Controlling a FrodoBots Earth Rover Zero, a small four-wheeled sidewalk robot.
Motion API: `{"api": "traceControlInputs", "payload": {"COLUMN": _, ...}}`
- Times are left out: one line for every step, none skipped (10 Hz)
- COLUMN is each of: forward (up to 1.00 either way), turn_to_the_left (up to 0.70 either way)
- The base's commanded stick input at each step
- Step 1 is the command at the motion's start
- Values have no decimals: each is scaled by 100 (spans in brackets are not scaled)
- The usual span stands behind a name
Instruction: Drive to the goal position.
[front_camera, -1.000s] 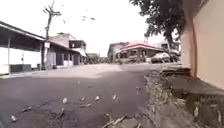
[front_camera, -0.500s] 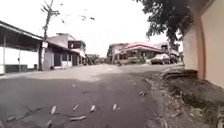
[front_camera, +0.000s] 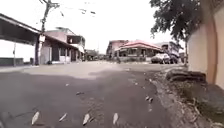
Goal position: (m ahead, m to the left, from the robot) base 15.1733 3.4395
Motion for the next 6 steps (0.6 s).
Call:
{"api": "traceControlInputs", "payload": {"forward": 70, "turn_to_the_left": 0}}
{"api": "traceControlInputs", "payload": {"forward": 70, "turn_to_the_left": 0}}
{"api": "traceControlInputs", "payload": {"forward": 70, "turn_to_the_left": 0}}
{"api": "traceControlInputs", "payload": {"forward": 70, "turn_to_the_left": 0}}
{"api": "traceControlInputs", "payload": {"forward": 70, "turn_to_the_left": 0}}
{"api": "traceControlInputs", "payload": {"forward": 70, "turn_to_the_left": 0}}
